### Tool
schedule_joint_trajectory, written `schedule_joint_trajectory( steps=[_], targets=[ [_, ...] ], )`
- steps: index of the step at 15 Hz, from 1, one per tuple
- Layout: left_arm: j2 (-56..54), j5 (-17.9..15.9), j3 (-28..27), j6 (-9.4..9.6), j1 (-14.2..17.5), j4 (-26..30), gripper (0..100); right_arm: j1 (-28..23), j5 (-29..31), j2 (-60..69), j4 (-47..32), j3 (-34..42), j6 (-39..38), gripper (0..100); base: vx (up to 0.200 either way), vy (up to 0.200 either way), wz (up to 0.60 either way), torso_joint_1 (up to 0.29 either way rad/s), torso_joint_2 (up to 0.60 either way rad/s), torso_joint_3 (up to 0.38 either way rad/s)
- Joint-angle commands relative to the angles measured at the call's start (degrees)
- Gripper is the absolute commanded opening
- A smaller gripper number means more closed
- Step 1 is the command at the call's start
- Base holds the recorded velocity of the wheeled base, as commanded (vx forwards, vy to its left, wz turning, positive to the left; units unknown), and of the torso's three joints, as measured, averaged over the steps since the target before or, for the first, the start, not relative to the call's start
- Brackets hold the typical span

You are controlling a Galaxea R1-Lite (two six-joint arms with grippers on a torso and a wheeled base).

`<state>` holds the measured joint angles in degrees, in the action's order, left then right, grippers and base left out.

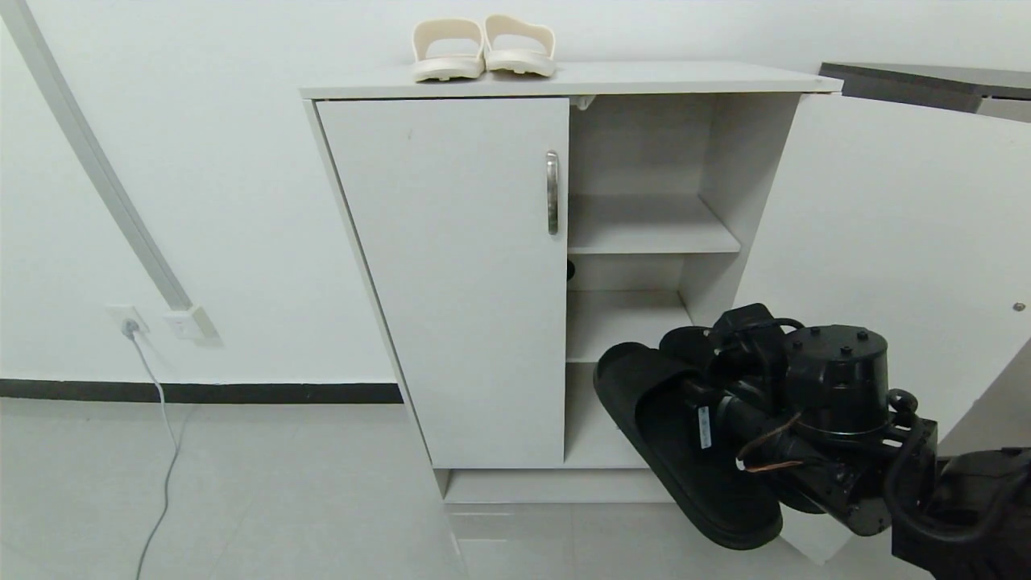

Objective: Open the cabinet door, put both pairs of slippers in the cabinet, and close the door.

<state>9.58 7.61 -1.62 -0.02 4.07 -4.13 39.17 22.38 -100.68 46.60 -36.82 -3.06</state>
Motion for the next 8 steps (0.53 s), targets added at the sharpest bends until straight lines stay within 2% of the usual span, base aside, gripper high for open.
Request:
schedule_joint_trajectory(
  steps=[1, 2, 4, 8],
  targets=[
    [-4.40, -11.21, 1.45, 1.17, 1.11, 4.92, 0, 0.73, 0.03, -0.04, 0.15, -0.01, -0.02, 0, 0.000, 0.000, 0.00, 0.000, 0.00, 0.000],
    [-4.57, -11.03, 1.62, 1.61, -0.03, 4.31, 0, 1.44, 0.03, 0.14, 0.15, -0.01, -0.19, 0, 0.000, 0.000, 0.00, 0.000, 0.00, 0.000],
    [-8.70, -10.95, 1.53, 1.43, -5.04, 4.40, 0, 2.67, 0.12, 0.57, 0.50, 0.25, -0.10, 0, 0.000, 0.000, 0.00, 0.000, 0.00, 0.000],
    [-9.49, -10.24, 1.62, 0.82, -4.25, 4.31, 0, 3.81, 0.56, 1.01, 1.03, -0.19, -0.28, 0, 0.000, 0.000, 0.00, 0.000, 0.00, 0.000]
  ],
)
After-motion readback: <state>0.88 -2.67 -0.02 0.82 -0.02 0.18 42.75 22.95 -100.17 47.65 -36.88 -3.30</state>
